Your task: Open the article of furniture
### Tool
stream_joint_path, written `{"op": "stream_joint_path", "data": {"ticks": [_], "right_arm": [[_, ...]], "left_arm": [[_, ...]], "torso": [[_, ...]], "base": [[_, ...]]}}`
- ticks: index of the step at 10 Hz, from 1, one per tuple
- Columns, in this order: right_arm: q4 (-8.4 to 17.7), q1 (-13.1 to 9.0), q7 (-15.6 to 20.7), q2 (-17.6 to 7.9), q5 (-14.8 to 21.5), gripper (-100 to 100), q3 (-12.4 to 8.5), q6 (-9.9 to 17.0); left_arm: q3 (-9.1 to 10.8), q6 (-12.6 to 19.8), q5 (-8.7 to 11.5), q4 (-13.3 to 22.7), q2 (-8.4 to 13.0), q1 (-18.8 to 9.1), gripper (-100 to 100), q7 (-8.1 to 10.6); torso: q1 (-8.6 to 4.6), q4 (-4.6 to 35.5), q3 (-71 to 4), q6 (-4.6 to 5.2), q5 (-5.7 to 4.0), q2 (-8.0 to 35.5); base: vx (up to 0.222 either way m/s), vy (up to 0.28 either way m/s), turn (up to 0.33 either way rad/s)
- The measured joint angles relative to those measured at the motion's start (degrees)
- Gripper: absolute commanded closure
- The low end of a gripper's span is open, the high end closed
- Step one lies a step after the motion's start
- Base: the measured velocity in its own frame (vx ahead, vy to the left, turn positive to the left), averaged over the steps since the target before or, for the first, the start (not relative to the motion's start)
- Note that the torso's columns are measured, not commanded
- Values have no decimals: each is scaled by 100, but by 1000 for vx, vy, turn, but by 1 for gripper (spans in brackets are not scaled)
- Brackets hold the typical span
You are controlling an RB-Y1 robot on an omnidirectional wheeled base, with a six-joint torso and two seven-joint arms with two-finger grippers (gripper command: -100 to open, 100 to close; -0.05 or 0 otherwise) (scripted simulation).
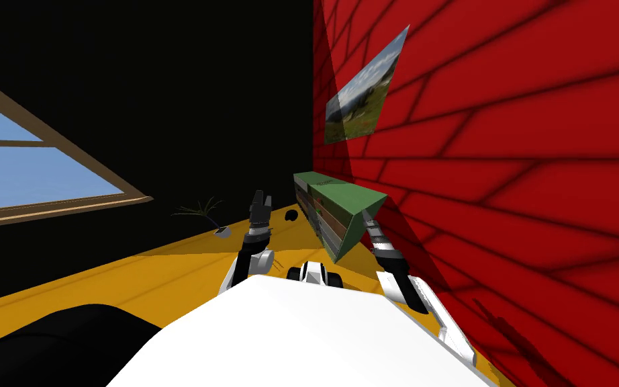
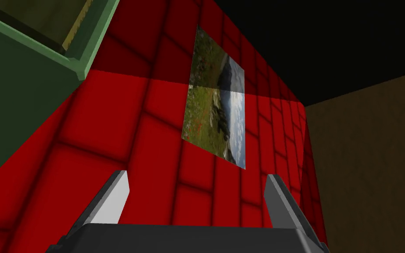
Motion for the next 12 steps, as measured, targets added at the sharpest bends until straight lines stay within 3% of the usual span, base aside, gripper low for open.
{"op": "stream_joint_path", "data": {"ticks": [12], "right_arm": [[662, -84, 185, -236, 1720, -100, -436, 368]], "left_arm": [[0, 0, 0, 0, 0, 0, 0, 0]], "torso": [[-18, -5, -7, -6, -8, -12]], "base": [[94, 131, -29]]}}
